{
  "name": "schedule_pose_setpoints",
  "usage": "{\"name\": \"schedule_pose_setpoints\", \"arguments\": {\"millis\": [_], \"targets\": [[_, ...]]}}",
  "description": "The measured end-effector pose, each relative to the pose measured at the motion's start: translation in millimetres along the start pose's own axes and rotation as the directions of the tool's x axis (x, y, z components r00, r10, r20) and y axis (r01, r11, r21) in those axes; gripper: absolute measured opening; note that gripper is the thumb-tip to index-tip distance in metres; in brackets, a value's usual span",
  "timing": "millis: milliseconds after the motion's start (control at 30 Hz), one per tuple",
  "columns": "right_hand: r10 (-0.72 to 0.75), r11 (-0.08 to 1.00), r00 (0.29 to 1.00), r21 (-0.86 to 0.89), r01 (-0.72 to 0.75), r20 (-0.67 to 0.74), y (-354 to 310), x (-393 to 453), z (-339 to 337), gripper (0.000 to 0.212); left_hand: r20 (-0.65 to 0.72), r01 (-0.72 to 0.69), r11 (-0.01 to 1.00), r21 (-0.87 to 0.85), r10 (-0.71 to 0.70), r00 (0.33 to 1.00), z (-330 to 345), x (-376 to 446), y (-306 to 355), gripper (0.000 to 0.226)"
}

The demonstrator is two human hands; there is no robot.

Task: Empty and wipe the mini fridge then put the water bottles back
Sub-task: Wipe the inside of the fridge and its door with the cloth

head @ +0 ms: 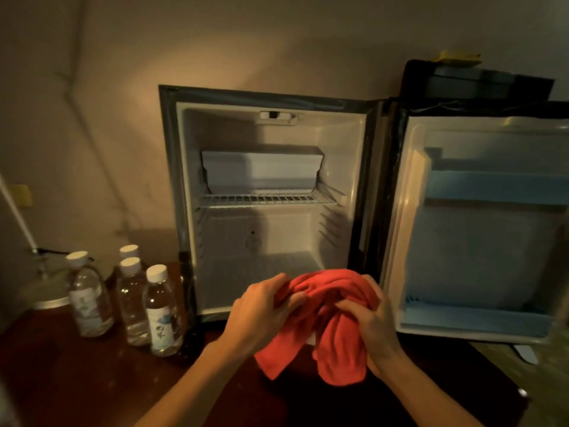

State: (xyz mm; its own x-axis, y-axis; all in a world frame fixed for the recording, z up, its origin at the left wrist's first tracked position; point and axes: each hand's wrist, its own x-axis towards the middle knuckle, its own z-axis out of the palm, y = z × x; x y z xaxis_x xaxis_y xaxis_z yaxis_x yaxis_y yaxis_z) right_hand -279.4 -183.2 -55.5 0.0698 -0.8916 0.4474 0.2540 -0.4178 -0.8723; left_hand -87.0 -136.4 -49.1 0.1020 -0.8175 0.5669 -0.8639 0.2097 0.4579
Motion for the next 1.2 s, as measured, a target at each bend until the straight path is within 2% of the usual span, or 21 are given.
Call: {"name": "schedule_pose_setpoints", "arguments": {"millis": [100, 167, 233, 267, 333, 367, 433, 467, 533, 567, 600, 700, 833, 933, 1000, 1100, 1200], "targets": [[-0.025, 0.987, 0.999, 0.157, 0.032, -0.044, 1.2, 8.2, 30.0, 0.017, 0.065, 0.067, 0.998, 0.006, -0.067, 0.996, -14.2, -7.6, -29.1, 0.044], [-0.053, 0.98, 0.999, 0.19, 0.052, 0.003, 0.1, 14.4, 45.8, 0.013, 0.031, 0.109, 0.984, -0.141, -0.106, 0.994, -25.3, -10.3, -44.7, 0.035], [-0.097, 0.994, 0.989, 0.055, 0.092, 0.11, 0.7, 19.3, 57.2, 0.019, -0.047, 0.142, 0.922, -0.361, -0.17, 0.984, -37.8, -9.4, -53.1, 0.029], [-0.099, 0.99, 0.984, -0.082, 0.112, 0.145, 4.3, 20.1, 61.9, 0.027, -0.064, 0.149, 0.879, -0.452, -0.198, 0.978, -44.9, -8.3, -55.0, 0.028], [-0.111, 0.902, 0.987, -0.404, 0.151, 0.12, 14.9, 16.5, 70.8, 0.039, -0.075, 0.127, 0.825, -0.551, -0.201, 0.977, -58.9, -6.4, -54.7, 0.018], [-0.156, 0.847, 0.982, -0.496, 0.19, 0.109, 20.2, 11.1, 76.1, 0.045, -0.083, 0.11, 0.827, -0.551, -0.186, 0.979, -63.1, -5.9, -55.6, 0.017], [-0.31, 0.765, 0.937, -0.542, 0.347, 0.162, 29.3, -0.2, 88.0, 0.059, -0.096, 0.095, 0.856, -0.508, -0.166, 0.982, -67.6, -4.0, -56.7, 0.024], [-0.385, 0.73, 0.891, -0.511, 0.453, 0.241, 33.5, -4.7, 92.6, 0.066, -0.1, 0.093, 0.872, -0.48, -0.159, 0.982, -68.2, -3.1, -57.0, 0.029], [-0.46, 0.679, 0.756, -0.365, 0.637, 0.465, 42.4, -13.2, 100.4, 0.071, -0.1, 0.065, 0.889, -0.454, -0.123, 0.987, -68.6, -3.4, -54.7, 0.024], [-0.451, 0.668, 0.696, -0.306, 0.678, 0.559, 46.7, -17.1, 104.5, 0.069, -0.096, 0.051, 0.893, -0.448, -0.105, 0.99, -69.2, -4.4, -52.7, 0.019], [-0.427, 0.667, 0.665, -0.284, 0.689, 0.613, 51.0, -19.6, 108.3, 0.065, -0.093, 0.041, 0.896, -0.443, -0.092, 0.991, -69.4, -5.7, -52.4, 0.016], [-0.404, 0.701, 0.694, -0.286, 0.653, 0.595, 63.7, -20.2, 120.7, 0.048, -0.068, 0.059, 0.898, -0.435, -0.098, 0.993, -73.2, -16.2, -58.8, 0.018], [-0.464, 0.706, 0.724, -0.28, 0.651, 0.511, 70.0, -11.2, 139.6, 0.046, -0.021, 0.158, 0.862, -0.482, -0.192, 0.981, -91.2, -39.7, -67.6, 0.027], [-0.492, 0.713, 0.778, -0.333, 0.617, 0.39, 56.5, 3.3, 159.3, 0.047, -0.202, 0.136, 0.857, -0.498, -0.266, 0.943, -114.8, -44.4, -80.1, 0.027], [-0.517, 0.712, 0.789, -0.345, 0.612, 0.331, 37.7, 19.4, 178.2, 0.044, -0.32, 0.133, 0.901, -0.412, -0.28, 0.905, -129.9, -38.2, -91.8, 0.019], [-0.591, 0.662, 0.75, -0.354, 0.661, 0.297, -1.5, 52.0, 210.9, 0.039, -0.4, 0.142, 0.95, -0.279, -0.25, 0.882, -146.9, -24.5, -103.0, 0.018], [-0.654, 0.461, 0.614, -0.41, 0.787, 0.442, -27.2, 88.2, 240.5, 0.046, -0.411, 0.132, 0.977, -0.168, -0.191, 0.891, -155.9, -13.5, -108.8, 0.017]]}}
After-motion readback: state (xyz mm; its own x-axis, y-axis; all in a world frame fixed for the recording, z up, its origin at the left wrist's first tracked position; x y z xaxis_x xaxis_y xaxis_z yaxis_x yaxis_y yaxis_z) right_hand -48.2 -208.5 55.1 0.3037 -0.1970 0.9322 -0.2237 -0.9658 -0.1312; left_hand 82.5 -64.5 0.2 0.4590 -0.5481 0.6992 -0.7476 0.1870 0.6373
